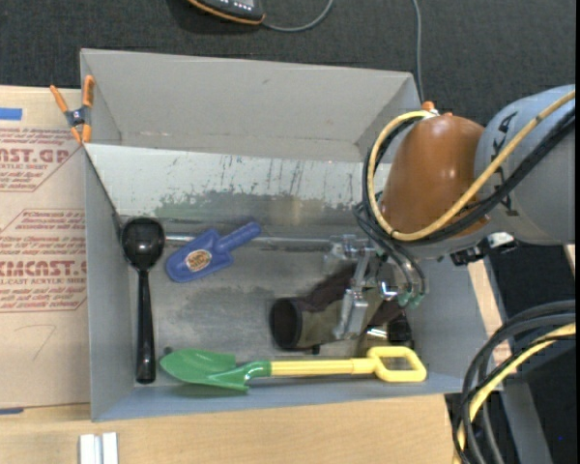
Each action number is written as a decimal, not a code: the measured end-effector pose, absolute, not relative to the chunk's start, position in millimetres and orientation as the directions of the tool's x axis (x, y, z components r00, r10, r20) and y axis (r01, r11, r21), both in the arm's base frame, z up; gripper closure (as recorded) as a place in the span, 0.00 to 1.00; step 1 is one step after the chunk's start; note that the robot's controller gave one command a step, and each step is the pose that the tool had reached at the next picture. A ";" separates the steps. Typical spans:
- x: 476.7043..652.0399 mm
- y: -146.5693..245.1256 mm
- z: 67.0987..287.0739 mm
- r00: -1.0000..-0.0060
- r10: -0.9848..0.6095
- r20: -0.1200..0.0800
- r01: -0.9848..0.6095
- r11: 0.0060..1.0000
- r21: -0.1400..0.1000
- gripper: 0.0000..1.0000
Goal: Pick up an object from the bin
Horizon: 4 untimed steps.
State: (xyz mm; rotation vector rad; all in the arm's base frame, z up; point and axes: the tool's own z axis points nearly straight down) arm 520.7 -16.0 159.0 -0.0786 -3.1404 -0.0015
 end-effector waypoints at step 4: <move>562.6 -29.6 188.2 -0.998 0.061 -0.012 0.061 0.998 0.000 1.00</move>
Offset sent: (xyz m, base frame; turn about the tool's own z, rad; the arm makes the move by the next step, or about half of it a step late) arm 0.0011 -0.0018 -0.0411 0.0159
